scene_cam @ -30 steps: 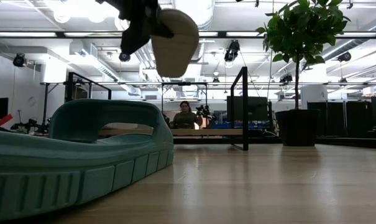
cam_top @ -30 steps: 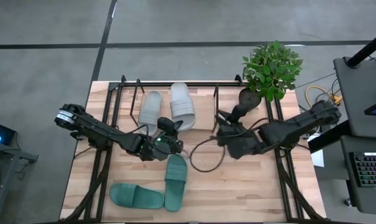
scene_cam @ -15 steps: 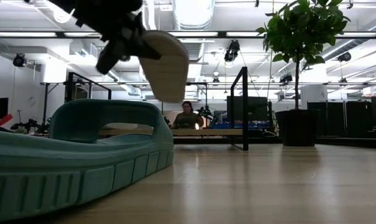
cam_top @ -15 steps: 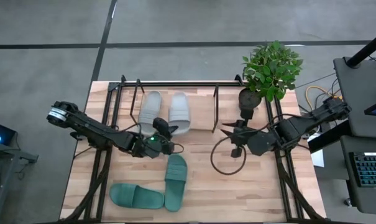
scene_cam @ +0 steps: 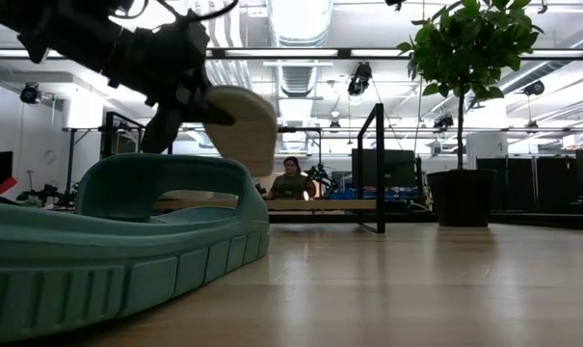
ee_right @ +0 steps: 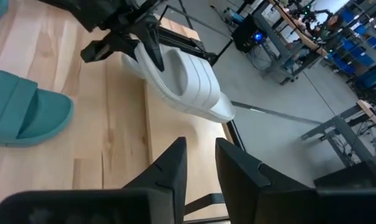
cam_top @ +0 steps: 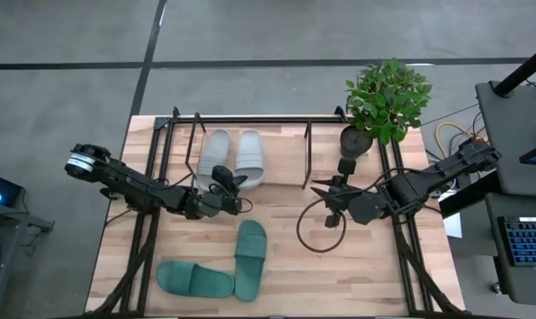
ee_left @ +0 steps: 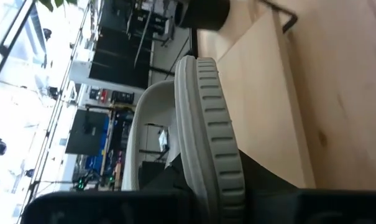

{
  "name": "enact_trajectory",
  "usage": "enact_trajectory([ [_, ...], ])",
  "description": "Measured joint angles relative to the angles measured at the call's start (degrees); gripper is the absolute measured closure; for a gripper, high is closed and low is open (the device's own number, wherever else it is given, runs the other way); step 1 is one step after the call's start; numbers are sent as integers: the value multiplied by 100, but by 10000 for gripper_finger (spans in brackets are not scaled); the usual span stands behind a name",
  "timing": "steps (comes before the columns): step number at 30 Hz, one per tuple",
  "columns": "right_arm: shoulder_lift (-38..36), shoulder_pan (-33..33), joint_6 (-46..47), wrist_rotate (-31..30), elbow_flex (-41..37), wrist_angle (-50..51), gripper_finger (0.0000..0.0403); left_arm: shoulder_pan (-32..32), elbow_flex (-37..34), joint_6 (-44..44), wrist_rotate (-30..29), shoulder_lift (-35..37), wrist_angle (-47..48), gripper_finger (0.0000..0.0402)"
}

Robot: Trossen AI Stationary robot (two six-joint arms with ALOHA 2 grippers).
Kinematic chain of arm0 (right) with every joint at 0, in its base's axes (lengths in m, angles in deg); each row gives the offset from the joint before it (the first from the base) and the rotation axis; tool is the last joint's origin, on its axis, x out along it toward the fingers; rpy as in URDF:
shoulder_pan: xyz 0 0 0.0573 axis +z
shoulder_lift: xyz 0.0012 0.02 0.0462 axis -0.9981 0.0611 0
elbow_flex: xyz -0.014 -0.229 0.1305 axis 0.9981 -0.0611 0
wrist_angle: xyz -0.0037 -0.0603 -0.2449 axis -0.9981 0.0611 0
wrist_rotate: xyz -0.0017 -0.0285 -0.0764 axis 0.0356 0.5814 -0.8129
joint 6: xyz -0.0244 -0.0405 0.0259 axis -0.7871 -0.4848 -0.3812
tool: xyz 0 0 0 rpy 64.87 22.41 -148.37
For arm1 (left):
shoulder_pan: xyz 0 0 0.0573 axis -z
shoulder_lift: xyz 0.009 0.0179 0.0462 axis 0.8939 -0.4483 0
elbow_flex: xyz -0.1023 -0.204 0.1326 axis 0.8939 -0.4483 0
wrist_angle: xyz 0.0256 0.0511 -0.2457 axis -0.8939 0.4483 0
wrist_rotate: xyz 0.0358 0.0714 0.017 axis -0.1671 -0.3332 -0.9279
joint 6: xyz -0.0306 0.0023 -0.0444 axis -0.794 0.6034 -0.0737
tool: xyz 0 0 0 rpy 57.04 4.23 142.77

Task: Pick and place slides into the shelf
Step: Put the left grey slide on the shelf

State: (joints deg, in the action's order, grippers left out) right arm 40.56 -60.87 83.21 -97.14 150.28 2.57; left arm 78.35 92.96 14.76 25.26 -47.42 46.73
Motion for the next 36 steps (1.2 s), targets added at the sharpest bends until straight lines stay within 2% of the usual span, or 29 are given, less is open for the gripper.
enact_trajectory([
  [10, -2, -2, 26, -1, -20, -30, 324, -189, -72, 17, -83, -474, 54, 380],
  [17, -2, -2, 45, -1, -26, -17, 332, -339, -100, 10, 107, -780, 68, 380],
  [36, 0, -2, 43, -1, -36, -3, 333, -379, -439, -195, 216, -855, -2, 372],
])
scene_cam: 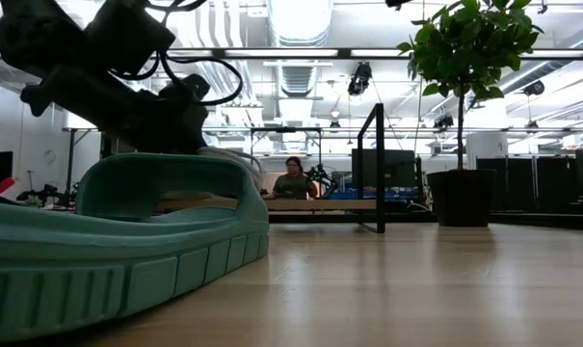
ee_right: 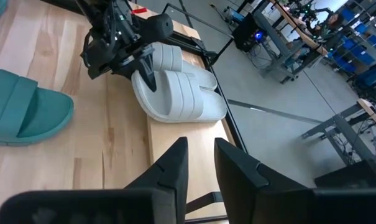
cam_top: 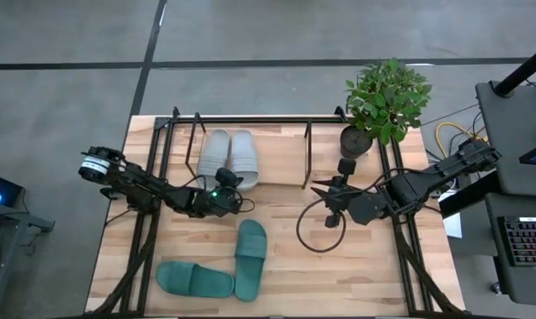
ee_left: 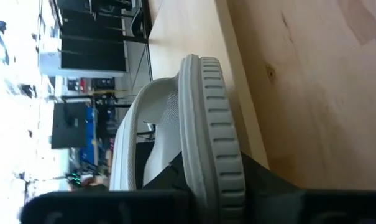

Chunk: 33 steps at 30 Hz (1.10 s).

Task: Pick and place slides into the shelf
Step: Put the left grey slide on the shelf

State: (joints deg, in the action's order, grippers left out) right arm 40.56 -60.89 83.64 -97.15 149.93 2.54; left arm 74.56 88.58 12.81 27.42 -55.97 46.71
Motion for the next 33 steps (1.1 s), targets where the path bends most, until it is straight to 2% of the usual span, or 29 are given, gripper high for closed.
enact_trajectory([
  [8, 0, 0, 1, 0, -4, 2, 325, 0, 3, -662, 416, 7, 221, 313],
  [15, -2, 0, 4, 0, -4, 16, 334, -2, 9, -1194, 616, 87, 708, 307],
  [23, -2, 0, 23, -2, -4, 39, 329, -2, 189, -1669, 832, 509, 1482, 306],
  [33, -2, 0, 102, -2, -12, 48, 334, -140, 179, -2445, 1509, 1128, 2402, 304],
])
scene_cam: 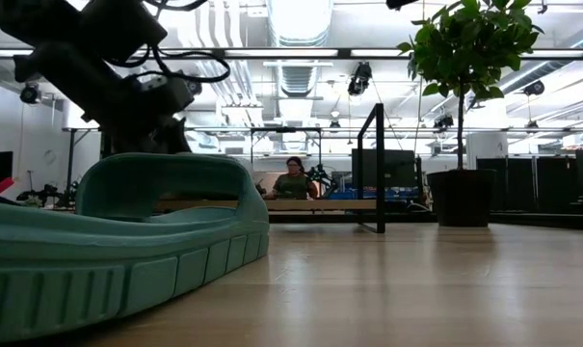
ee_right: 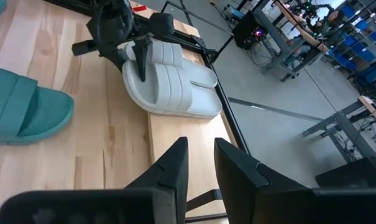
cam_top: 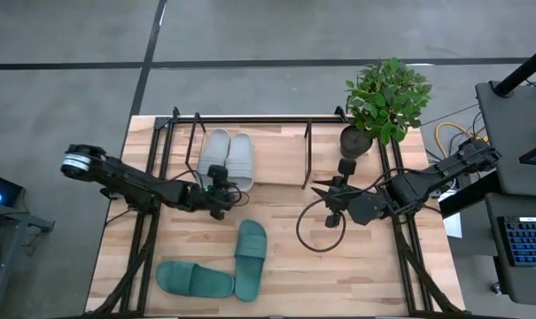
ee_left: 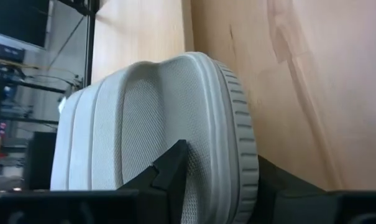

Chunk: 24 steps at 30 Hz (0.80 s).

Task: Pick and place slides into the shelf
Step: Put the left grey slide on the shelf

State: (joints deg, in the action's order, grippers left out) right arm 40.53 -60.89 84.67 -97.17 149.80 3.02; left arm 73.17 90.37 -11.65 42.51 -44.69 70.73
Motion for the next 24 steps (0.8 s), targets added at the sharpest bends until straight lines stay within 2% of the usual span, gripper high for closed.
enact_trajectory([
  [5, 0, 0, 8, 0, -2, -2, 331, -21, 7, -131, 184, 161, 63, 276],
  [10, -1, 0, 10, 0, -2, 0, 326, -55, 7, -408, 213, 195, 117, 217],
  [16, -2, 0, 11, 0, -2, 4, 330, -59, 9, -769, 420, 173, 677, 151],
  [24, -2, 0, 13, 0, -17, 13, 333, -40, 59, -872, 545, 188, 788, 136],
])
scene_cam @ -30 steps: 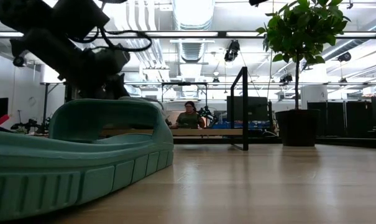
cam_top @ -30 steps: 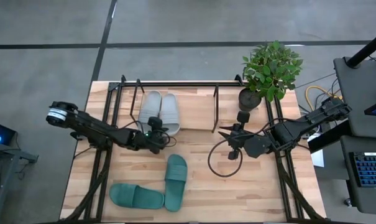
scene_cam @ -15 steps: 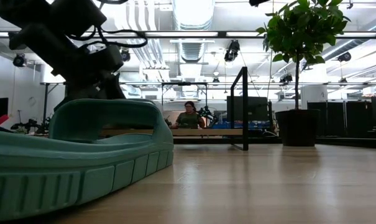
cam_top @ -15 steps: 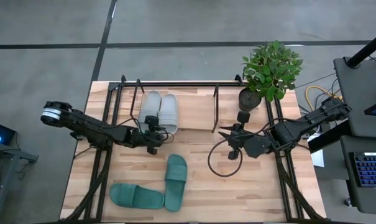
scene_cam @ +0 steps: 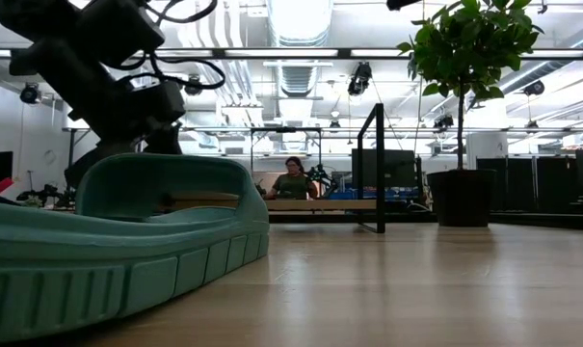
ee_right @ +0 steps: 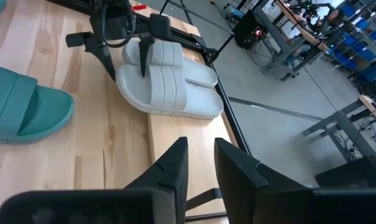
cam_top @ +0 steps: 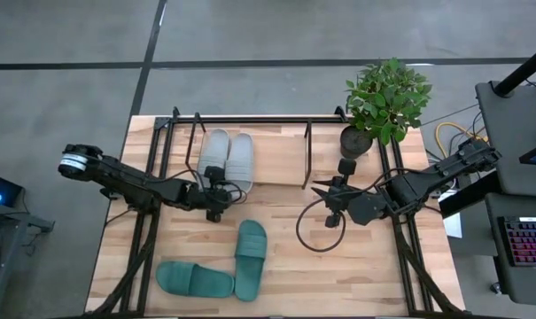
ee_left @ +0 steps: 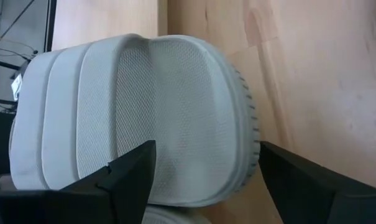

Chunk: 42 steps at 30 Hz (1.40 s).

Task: Pick and place slides into the shelf
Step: Put the left grey slide on the shelf, then put the right green slide on the shelf

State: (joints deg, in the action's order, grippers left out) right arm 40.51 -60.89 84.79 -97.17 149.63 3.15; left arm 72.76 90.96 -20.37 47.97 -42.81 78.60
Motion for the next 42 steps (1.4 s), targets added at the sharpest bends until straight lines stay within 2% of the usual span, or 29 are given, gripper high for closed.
enact_trajectory([
  [6, 0, 0, 68, 2, -7, 110, 324, 30, 246, 16, 7, 27, 145, 136],
  [9, 0, 0, 246, 2, -7, 260, 321, 40, 474, -20, 14, 50, 626, 136],
  [13, 0, 0, 517, 3, -7, 526, 324, 55, 813, -556, 166, 119, 1430, 136],
  [19, 0, 0, 621, 2, -7, 619, 329, 84, 1311, -1577, 1064, 249, 2304, 136],
  [24, 0, 2, 645, 4, -7, 609, 325, 91, 1656, -2289, 1992, 453, 2420, 136],
  [30, 0, 11, 964, 7, -7, 616, 328, 122, 1755, -2077, 2164, 834, 2018, 159],
  [39, 0, 130, 1246, 39, -18, 672, 340, 192, 1685, -2043, 2483, 1199, 347, 243],
  [42, 0, 127, 1244, 44, -18, 682, 339, 244, 1641, -1628, 2479, 1230, -381, 271],
])
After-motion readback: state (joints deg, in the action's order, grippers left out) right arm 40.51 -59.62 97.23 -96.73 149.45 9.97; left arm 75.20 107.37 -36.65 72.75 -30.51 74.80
